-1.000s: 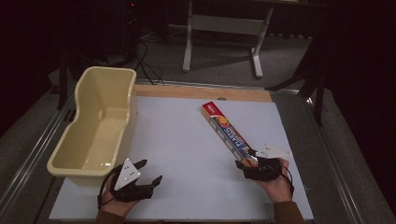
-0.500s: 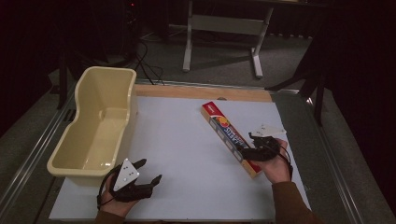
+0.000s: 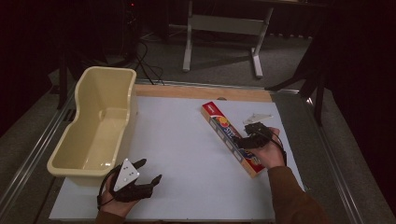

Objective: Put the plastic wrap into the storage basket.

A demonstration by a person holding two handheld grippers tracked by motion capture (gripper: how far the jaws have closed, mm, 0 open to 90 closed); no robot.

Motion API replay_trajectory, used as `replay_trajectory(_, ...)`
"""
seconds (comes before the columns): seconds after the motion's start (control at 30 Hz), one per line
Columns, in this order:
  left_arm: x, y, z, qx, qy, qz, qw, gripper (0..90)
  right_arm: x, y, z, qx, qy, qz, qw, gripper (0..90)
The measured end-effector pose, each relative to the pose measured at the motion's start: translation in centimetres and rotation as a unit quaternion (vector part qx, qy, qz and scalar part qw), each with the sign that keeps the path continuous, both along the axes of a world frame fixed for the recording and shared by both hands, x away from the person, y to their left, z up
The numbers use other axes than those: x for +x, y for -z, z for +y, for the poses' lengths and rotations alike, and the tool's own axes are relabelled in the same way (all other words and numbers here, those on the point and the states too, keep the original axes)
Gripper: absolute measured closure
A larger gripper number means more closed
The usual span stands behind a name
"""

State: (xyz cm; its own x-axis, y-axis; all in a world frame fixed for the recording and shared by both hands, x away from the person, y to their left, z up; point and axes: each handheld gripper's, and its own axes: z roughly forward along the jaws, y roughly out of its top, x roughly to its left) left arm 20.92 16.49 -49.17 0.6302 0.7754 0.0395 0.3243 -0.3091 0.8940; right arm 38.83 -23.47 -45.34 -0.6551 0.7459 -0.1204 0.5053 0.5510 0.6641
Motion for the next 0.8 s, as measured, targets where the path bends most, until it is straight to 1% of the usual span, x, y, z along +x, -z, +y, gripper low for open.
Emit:
replay_trajectory(0.03, 0.0, 0.0, 0.0, 0.000, -0.001, 0.001, 1.0000, 25.4, 0.6, 0.3, 0.3, -0.007, 0.000, 0.009, 0.9999, 28.2)
replay_trajectory(0.07, 0.0, 0.0, 0.0, 0.000, -0.001, 0.001, 1.0000, 25.4, 0.6, 0.3, 0.3, -0.007, 0.000, 0.009, 0.9999, 28.2)
replay_trajectory(0.1, 0.0, 0.0, 0.0, 0.000, -0.001, 0.002, 1.0000, 25.4, 1.1, 0.5, 0.5, -0.012, 0.001, 0.017, 0.9998, 27.9)
replay_trajectory(0.2, 0.0, 0.0, 0.0, -0.001, -0.001, 0.001, 1.0000, 25.4, 2.1, 0.9, 1.0, -0.018, 0.001, 0.037, 0.9991, 27.0)
replay_trajectory(0.23, 0.0, 0.0, 0.0, -0.001, -0.001, 0.001, 1.0000, 25.4, 2.1, 0.9, 1.0, -0.018, 0.001, 0.037, 0.9991, 27.0)
replay_trajectory(0.27, 0.0, 0.0, 0.1, -0.002, -0.002, 0.001, 1.0000, 25.4, 2.7, 1.1, 1.3, -0.020, 0.001, 0.047, 0.9987, 26.2)
replay_trajectory(0.37, 0.0, 0.0, 0.1, -0.002, -0.002, 0.003, 1.0000, 25.4, 3.1, 1.2, 1.4, -0.019, 0.001, 0.055, 0.9983, 25.2)
replay_trajectory(0.4, 0.1, 0.0, 0.1, -0.001, -0.002, 0.005, 1.0000, 25.4, 3.5, 1.3, 1.5, -0.019, 0.002, 0.067, 0.9976, 24.5)
replay_trajectory(0.43, 0.1, 0.0, 0.1, -0.001, -0.002, 0.005, 1.0000, 25.4, 3.5, 1.3, 1.5, -0.019, 0.002, 0.067, 0.9976, 24.5)
replay_trajectory(0.47, 0.1, 0.1, 0.1, -0.001, -0.003, 0.005, 1.0000, 25.4, 3.9, 1.6, 1.8, -0.024, 0.000, 0.076, 0.9968, 23.6)
replay_trajectory(0.5, 0.1, 0.1, 0.1, -0.001, -0.003, 0.005, 1.0000, 25.4, 3.9, 1.6, 1.8, -0.024, 0.000, 0.076, 0.9968, 23.6)
replay_trajectory(0.57, 0.1, 0.0, 0.1, -0.002, -0.003, 0.004, 1.0000, 25.5, 4.4, 1.9, 2.1, -0.031, 0.001, 0.087, 0.9957, 22.8)
replay_trajectory(0.6, 0.1, 0.0, 0.1, -0.002, -0.003, 0.004, 1.0000, 25.6, 4.4, 1.9, 2.1, -0.031, 0.001, 0.087, 0.9957, 22.8)
replay_trajectory(0.63, 0.1, 0.0, 0.1, -0.002, -0.002, 0.004, 1.0000, 25.6, 4.7, 2.1, 2.4, -0.036, 0.002, 0.095, 0.9948, 22.1)
replay_trajectory(0.67, 0.1, 0.0, 0.1, -0.002, -0.002, 0.004, 1.0000, 25.6, 4.7, 2.1, 2.4, -0.036, 0.002, 0.095, 0.9948, 22.1)
replay_trajectory(0.7, 0.1, 0.0, 0.1, -0.002, -0.002, 0.004, 1.0000, 25.6, 5.0, 2.3, 2.7, -0.040, 0.001, 0.103, 0.9939, 22.0)
replay_trajectory(0.8, 0.1, 0.1, 0.1, 0.000, -0.003, 0.007, 1.0000, 25.6, 5.4, 2.5, 3.0, -0.044, 0.000, 0.108, 0.9932, 22.0)
